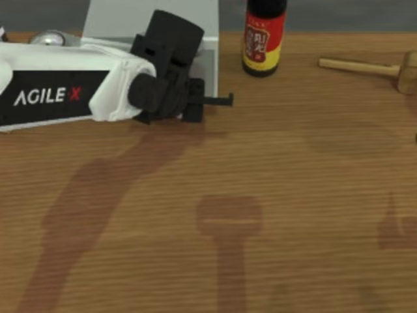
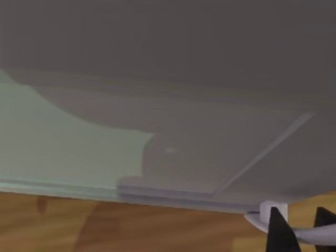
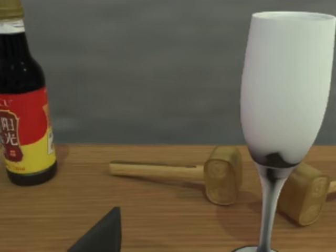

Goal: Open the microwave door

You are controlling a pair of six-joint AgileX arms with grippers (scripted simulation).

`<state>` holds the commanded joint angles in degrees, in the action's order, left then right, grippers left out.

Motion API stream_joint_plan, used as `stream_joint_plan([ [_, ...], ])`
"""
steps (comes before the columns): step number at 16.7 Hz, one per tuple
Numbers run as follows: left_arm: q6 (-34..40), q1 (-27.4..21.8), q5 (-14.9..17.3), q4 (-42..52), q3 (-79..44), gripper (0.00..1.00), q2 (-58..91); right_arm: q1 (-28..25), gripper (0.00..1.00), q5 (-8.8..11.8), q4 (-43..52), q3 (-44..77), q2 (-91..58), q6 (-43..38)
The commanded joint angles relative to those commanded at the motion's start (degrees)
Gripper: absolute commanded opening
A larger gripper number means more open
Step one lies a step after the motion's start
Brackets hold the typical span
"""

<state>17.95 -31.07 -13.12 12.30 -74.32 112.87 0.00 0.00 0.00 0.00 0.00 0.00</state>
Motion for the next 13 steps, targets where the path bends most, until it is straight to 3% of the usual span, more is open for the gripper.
stream_joint_plan([
  [13, -1.3, 0.2, 1.3, -0.8, 1.4, 0.0, -1.0, 0.0, 1.0, 0.0, 0.0, 0.0, 0.0, 0.0],
])
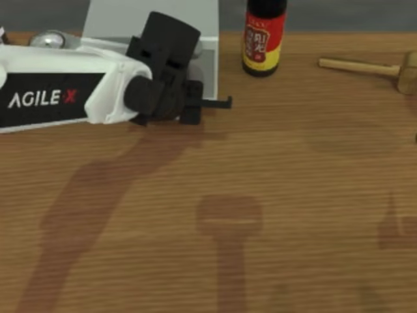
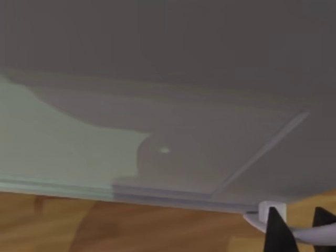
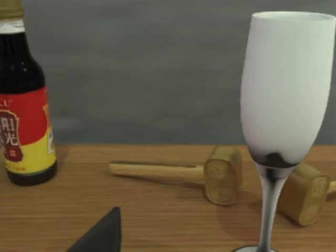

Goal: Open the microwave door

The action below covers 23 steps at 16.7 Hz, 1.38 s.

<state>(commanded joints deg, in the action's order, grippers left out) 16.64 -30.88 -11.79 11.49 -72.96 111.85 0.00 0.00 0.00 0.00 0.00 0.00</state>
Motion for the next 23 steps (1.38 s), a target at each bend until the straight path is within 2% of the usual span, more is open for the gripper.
stream_joint_plan([
  [3, -1.4, 0.4, 0.8, -0.6, 1.3, 0.0, -0.8, 0.0, 1.0, 0.0, 0.0, 0.0, 0.0, 0.0],
  [23, -1.4, 0.4, 0.8, -0.6, 1.3, 0.0, -0.8, 0.0, 1.0, 0.0, 0.0, 0.0, 0.0, 0.0],
])
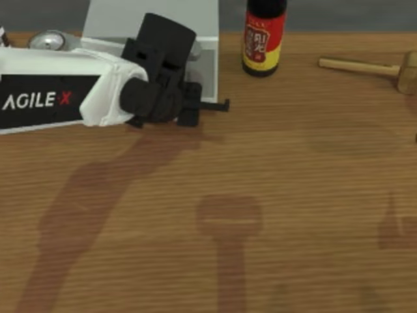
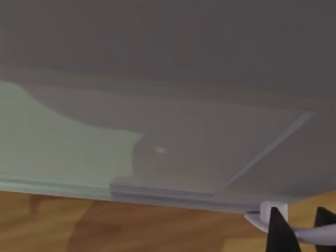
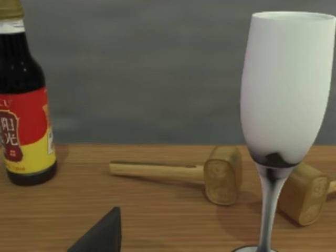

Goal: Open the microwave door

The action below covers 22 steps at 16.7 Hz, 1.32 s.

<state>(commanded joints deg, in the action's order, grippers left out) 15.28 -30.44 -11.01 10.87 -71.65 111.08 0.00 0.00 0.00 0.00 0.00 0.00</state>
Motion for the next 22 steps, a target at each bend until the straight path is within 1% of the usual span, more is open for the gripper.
stream_joint_plan([
  [4, 0.0, 0.0, 0.0, 0.0, 0.0, 0.0, 0.0, 0.0, 1.0, 0.0, 0.0, 0.0, 0.0, 0.0],
  [6, 0.1, -0.4, 0.5, 0.0, -0.1, 0.0, 0.0, 0.0, 1.0, 0.0, 0.0, 0.0, 0.0, 0.0],
  [11, -2.7, 0.7, 2.2, -1.3, 2.4, 0.0, -1.8, 0.0, 1.0, 0.0, 0.0, 0.0, 0.0, 0.0],
  [22, -2.8, 0.8, 2.3, -1.3, 2.6, 0.0, -1.8, 0.0, 1.0, 0.0, 0.0, 0.0, 0.0, 0.0],
])
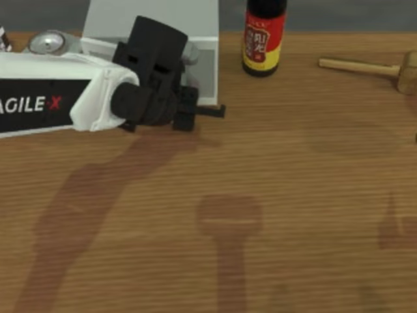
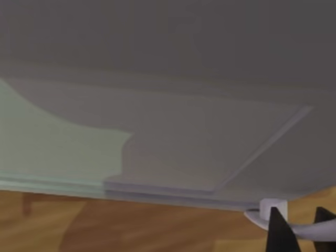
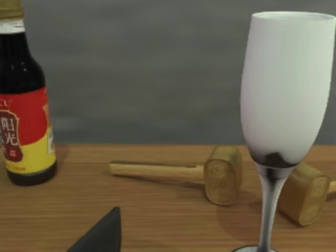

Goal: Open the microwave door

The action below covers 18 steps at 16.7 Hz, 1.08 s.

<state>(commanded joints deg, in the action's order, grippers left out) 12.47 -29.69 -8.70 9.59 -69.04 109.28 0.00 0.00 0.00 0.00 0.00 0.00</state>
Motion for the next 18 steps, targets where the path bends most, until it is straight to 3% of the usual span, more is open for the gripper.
stream_joint_plan([
  [18, -0.8, 0.0, 1.1, -0.3, 0.8, 0.0, -0.5, 0.0, 1.0, 0.0, 0.0, 0.0, 0.0, 0.0],
])
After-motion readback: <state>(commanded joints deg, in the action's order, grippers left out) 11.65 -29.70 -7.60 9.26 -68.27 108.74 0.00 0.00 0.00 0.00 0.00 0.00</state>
